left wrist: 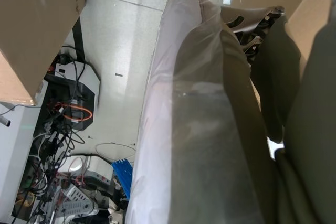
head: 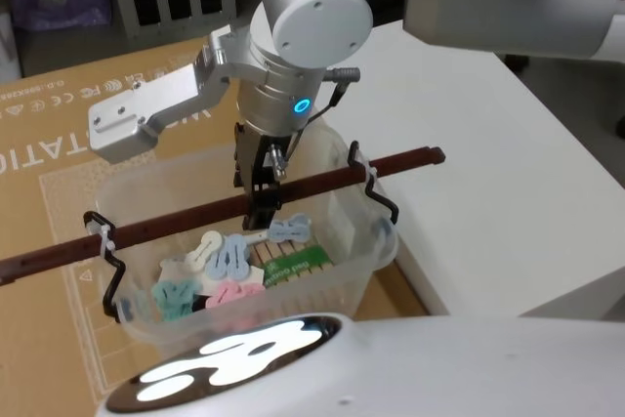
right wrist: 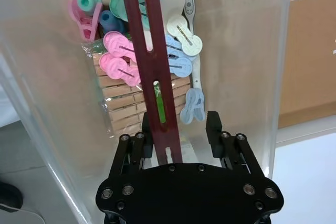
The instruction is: Use one hand to grasp the basket and place it at the designated location.
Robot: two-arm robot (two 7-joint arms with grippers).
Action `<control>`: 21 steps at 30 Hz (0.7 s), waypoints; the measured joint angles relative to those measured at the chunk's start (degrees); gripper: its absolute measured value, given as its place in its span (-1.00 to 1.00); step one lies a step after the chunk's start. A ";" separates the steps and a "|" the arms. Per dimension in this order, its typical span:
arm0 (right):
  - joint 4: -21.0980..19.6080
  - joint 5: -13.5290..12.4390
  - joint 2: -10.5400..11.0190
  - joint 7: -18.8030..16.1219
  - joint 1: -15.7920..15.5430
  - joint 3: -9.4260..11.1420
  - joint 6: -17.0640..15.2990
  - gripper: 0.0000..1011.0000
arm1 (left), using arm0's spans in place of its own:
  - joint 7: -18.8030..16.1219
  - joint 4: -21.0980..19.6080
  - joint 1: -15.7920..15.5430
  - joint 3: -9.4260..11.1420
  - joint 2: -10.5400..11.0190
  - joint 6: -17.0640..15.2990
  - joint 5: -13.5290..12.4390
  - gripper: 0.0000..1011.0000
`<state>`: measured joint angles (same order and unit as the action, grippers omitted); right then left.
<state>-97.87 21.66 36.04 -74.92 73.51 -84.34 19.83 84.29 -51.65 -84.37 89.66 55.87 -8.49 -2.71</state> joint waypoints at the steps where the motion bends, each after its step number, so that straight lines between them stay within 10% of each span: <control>1: 0.08 0.00 -0.01 0.00 0.01 0.03 0.00 0.18 | 0.00 0.00 0.00 0.00 0.00 0.00 0.00 -1.00; 9: 0.51 -0.44 -0.06 -0.01 0.06 0.29 -0.23 -0.39 | 0.00 0.00 0.00 0.00 0.00 0.00 0.00 -1.00; 21: 2.15 -2.52 -0.23 0.08 0.34 1.59 -0.49 -0.51 | 0.00 0.00 0.00 0.00 0.00 0.00 0.00 -1.00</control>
<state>-95.72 19.14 35.81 -74.84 73.85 -82.75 19.34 84.29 -51.65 -84.37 89.66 55.87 -8.50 -2.71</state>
